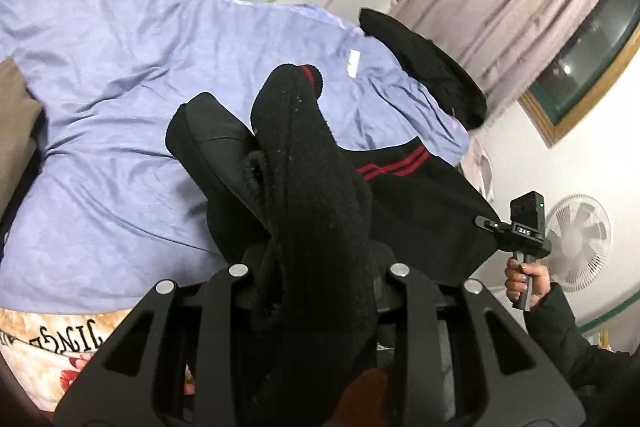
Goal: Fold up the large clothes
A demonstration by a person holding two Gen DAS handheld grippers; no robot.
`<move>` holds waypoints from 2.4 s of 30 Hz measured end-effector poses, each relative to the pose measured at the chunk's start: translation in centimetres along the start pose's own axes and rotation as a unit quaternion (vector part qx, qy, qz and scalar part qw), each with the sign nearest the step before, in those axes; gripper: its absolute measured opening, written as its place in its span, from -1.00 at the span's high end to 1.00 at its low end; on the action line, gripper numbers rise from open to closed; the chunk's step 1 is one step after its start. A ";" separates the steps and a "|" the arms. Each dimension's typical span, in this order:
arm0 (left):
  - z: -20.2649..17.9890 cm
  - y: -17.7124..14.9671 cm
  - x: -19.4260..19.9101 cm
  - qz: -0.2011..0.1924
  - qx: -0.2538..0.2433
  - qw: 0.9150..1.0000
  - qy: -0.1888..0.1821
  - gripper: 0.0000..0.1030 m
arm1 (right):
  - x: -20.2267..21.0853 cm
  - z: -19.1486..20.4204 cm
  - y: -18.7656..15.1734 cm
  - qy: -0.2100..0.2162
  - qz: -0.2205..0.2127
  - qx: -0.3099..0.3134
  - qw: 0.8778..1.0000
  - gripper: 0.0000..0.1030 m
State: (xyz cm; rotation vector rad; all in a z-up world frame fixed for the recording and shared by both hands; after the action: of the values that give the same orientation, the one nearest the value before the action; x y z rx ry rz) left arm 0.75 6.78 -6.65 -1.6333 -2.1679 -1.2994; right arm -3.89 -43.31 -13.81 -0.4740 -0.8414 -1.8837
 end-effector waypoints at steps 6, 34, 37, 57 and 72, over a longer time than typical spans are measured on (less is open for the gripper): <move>-0.5 -0.7 -1.9 0.018 -0.003 1.000 -0.009 0.43 | 0.9 -0.7 -0.4 -0.009 -0.004 -0.019 1.000 0.66; 14.1 -5.0 -3.1 0.080 0.089 0.993 0.020 0.32 | -8.7 -4.9 -2.1 -0.179 0.179 0.057 0.966 -0.56; 15.3 -5.9 -3.5 0.114 0.078 0.990 0.041 0.11 | -10.3 -5.2 -2.0 -0.175 0.207 0.078 0.960 -0.78; 15.7 -7.0 -4.0 0.124 0.065 0.990 0.022 0.44 | -12.1 -3.7 -1.6 -0.151 0.194 0.016 0.969 0.49; 7.3 2.4 2.7 0.016 -0.030 0.999 -0.007 0.58 | -5.2 7.9 4.8 -0.106 0.129 0.108 0.980 0.74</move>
State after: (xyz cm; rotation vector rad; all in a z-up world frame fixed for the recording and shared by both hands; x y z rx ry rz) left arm 4.34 13.89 -8.35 -1.6977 -2.1215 -1.3595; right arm 2.45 -35.65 -10.13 -0.6243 -1.0583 -1.5030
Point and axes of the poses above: each gripper's, at about its wrist camera, not at the fingertips, and x roughly against the way its jaws point, z to its left, y to its top, the point moved 6 cm from there along -x, roughly the way its jaws point, and after that the axes turned 12 degrees about -y, right-handed, at the moved point
